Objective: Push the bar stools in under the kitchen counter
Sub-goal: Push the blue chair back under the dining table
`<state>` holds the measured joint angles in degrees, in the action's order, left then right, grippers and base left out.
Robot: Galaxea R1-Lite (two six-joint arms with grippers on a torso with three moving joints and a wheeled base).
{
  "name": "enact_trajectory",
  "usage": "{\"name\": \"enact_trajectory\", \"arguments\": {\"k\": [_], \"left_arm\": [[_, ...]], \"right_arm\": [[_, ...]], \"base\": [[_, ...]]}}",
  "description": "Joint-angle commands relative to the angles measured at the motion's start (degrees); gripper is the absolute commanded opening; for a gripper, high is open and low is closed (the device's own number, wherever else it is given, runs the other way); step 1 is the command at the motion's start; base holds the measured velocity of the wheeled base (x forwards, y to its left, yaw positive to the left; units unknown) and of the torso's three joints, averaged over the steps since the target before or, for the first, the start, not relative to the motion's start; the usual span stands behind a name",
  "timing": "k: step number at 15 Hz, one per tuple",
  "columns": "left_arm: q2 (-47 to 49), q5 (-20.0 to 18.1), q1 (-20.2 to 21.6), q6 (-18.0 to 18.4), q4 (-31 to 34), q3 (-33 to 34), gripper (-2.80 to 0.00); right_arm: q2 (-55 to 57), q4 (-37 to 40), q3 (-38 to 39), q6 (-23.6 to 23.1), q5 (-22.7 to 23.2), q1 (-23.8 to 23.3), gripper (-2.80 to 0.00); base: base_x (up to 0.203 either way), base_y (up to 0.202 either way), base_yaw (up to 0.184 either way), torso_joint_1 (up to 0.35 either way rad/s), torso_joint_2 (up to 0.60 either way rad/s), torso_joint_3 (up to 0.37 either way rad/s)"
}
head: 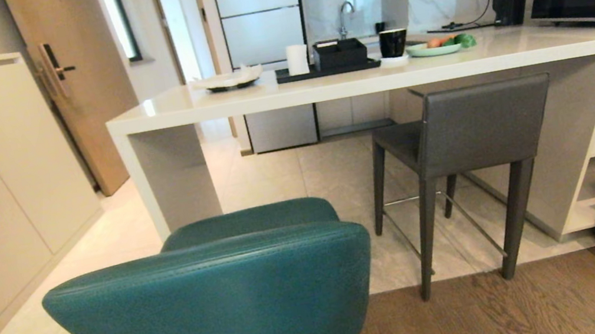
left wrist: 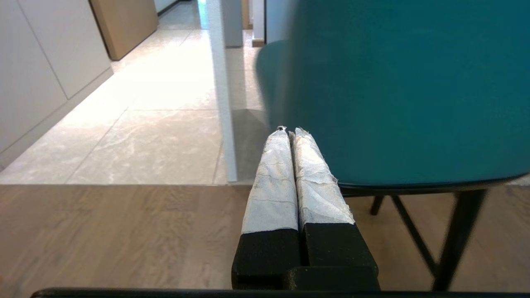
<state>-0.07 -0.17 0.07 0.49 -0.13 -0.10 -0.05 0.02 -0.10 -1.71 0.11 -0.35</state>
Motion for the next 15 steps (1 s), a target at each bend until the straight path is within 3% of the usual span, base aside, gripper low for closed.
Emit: {"name": "enact_trajectory", "arguments": {"k": [1, 8, 15], "left_arm": [[-0.01, 0.0, 0.01, -0.05, -0.04, 0.01, -2.8], [-0.01, 0.0, 0.01, -0.05, -0.04, 0.01, -2.8], [-0.01, 0.08, -0.07, -0.14, -0.04, 0.01, -2.8]], "right_arm": [[0.05, -0.02, 0.01, 0.04, -0.02, -0.07, -2.8], [0.05, -0.02, 0.01, 0.04, -0.02, 0.0, -2.8], [0.05, -0.02, 0.01, 0.04, -0.02, -0.08, -2.8]], "base": [[0.0, 0.204, -0.002, -0.002, 0.0, 0.003], [0.0, 0.19, -0.003, 0.003, 0.0, 0.003], [0.0, 0.014, 0.0, 0.0, 0.0, 0.001]]}}
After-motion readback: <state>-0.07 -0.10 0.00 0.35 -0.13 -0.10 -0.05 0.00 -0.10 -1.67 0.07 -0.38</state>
